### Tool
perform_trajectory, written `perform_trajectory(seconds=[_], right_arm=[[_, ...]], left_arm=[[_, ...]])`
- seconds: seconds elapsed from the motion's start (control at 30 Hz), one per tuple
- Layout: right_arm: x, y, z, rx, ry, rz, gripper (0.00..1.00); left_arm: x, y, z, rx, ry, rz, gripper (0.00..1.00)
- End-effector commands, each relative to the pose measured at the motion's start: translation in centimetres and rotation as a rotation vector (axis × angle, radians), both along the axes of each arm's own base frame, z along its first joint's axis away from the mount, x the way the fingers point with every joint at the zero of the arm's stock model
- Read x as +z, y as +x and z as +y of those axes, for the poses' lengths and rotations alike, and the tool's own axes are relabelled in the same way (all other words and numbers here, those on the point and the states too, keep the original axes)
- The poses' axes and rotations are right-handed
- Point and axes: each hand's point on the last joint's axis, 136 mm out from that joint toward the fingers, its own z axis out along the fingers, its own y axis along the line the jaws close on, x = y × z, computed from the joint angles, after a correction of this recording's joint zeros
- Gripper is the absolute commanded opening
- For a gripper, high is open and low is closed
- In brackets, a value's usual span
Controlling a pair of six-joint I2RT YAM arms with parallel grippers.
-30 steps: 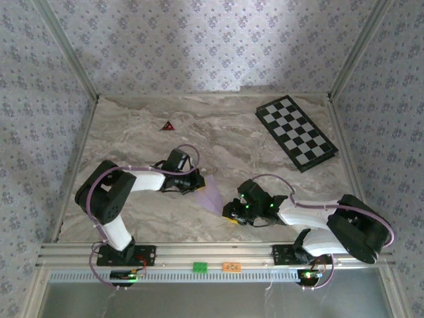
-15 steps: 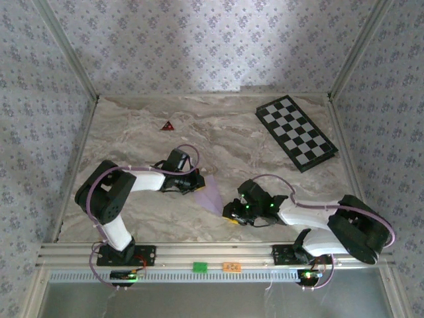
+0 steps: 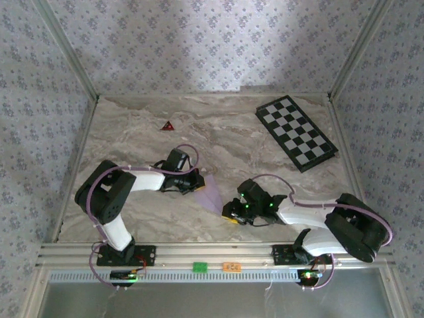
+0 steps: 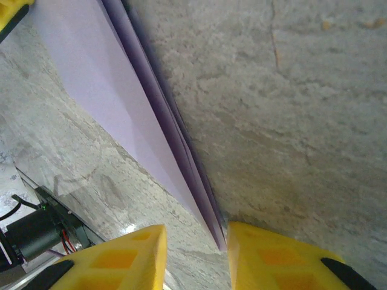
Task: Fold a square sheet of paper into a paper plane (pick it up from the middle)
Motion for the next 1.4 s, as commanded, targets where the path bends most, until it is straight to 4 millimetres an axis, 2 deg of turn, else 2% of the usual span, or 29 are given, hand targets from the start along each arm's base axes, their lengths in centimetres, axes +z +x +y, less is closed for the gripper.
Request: perform_trajectory(seconds=[0.0,0.3,0.47,0.67,1.0,1.2,1.27,1.37], right_arm=[[0.1,0.2,0.3,-0.003,0.012,-0.001,0.34],[1.8,1.6,0.8,-0.038,0.094,-0.074,0.34],[2.1,2.4,0.8,-0.055,0.115,-0.105,0.33],[2.6,2.9,1.7,-0.053,0.177,-0.111,0.31],[2.1,2.9,1.4,-0.051,0.167,-0.116,0.1],[2.8,2.9,1.4,-0.033,0.18,-0.15,0.03],[3.2,3.0,1.4,-0.027,0.182,-0.171,0.02],[3.7,3.2,1.3,-0.013,0.171,-0.202,0.02]], left_arm=[[-1.4,-0.6,0.8,0.017,0.029,0.046,0.0],[-1.2,-0.5,0.7,0.016,0.016,0.044,0.0],[-1.1,-0.5,0.6,0.014,0.013,0.042,0.0],[-1.0,-0.6,0.6,0.015,0.011,0.043,0.0],[-0.3,-0.1,0.3,0.022,-0.008,0.031,0.0],[2.5,0.5,-0.7,0.003,-0.068,-0.021,0.01],[3.8,0.7,-0.9,-0.001,-0.087,-0.045,0.04],[6.3,1.1,-1.0,-0.006,-0.109,-0.099,0.14]])
